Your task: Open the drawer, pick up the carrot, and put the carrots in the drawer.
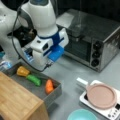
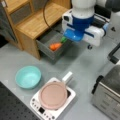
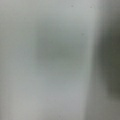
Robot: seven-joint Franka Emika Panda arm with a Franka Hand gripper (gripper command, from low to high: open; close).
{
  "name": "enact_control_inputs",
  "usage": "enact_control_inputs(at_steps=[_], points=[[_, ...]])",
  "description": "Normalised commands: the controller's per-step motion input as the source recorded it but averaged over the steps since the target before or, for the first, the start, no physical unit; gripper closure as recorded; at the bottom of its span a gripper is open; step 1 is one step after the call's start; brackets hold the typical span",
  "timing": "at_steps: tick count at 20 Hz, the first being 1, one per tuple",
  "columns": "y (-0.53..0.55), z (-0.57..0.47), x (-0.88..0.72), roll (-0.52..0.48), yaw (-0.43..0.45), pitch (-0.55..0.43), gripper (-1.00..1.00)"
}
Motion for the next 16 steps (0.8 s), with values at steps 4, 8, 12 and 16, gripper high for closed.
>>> enact_control_inputs(at_steps=[4, 8, 12, 16], points=[[0.13, -0.18, -0.20, 0.023, -0.130, -0.107, -1.00], [0.08, -0.21, -0.28, -0.011, -0.087, -0.105, -1.00], [0.01, -0.19, -0.24, -0.028, -0.067, -0.121, -1.00], [-0.06, -0.16, -0.21, -0.032, -0.037, -0.149, -1.00]])
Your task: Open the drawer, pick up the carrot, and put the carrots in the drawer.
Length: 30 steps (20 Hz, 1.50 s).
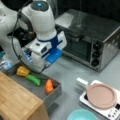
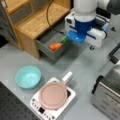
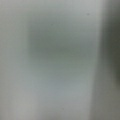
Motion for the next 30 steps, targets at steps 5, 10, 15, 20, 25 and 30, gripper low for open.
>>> enact_control_inputs(at_steps=[5, 10, 15, 20, 25, 30], points=[[-0.08, -0.15, -0.18, -0.037, -0.011, -0.173, -1.00], [-0.09, -0.14, -0.15, -0.045, 0.008, -0.167, -1.00], [-0.12, -0.13, -0.13, -0.044, 0.033, -0.166, -1.00], [-0.14, -0.11, -0.12, -0.043, 0.059, -0.154, -1.00], [-0.12, -0.10, -0.12, -0.045, 0.098, -0.134, -1.00], [-0.10, -0.09, -0.11, -0.044, 0.119, -0.126, -1.00]])
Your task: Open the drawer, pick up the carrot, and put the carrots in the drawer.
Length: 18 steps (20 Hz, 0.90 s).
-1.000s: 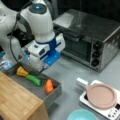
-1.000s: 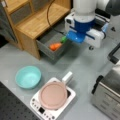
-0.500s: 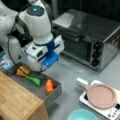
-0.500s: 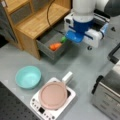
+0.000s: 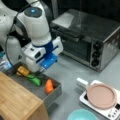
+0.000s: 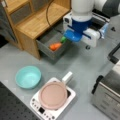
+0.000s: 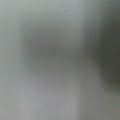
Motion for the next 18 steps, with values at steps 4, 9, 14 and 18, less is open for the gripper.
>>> enact_control_inputs(at_steps=[4, 9, 14, 18], points=[[-0.10, -0.11, -0.11, -0.054, 0.121, -0.126, -1.00], [-0.14, -0.12, -0.10, -0.072, 0.123, -0.128, -1.00], [-0.22, -0.10, -0.11, -0.080, 0.148, -0.117, -1.00], [-0.28, -0.08, -0.13, -0.093, 0.176, -0.095, -1.00]])
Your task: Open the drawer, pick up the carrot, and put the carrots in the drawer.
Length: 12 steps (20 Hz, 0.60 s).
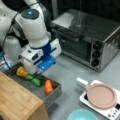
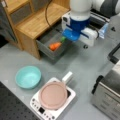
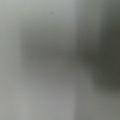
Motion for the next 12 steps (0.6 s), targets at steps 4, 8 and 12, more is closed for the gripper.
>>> enact_control_inputs(at_steps=[4, 8, 12], points=[[-0.27, -0.06, -0.12, -0.101, 0.172, -0.089, -1.00], [-0.23, -0.05, -0.11, -0.112, 0.156, -0.073, -1.00], [-0.19, -0.06, -0.10, -0.120, 0.148, -0.063, -1.00]])
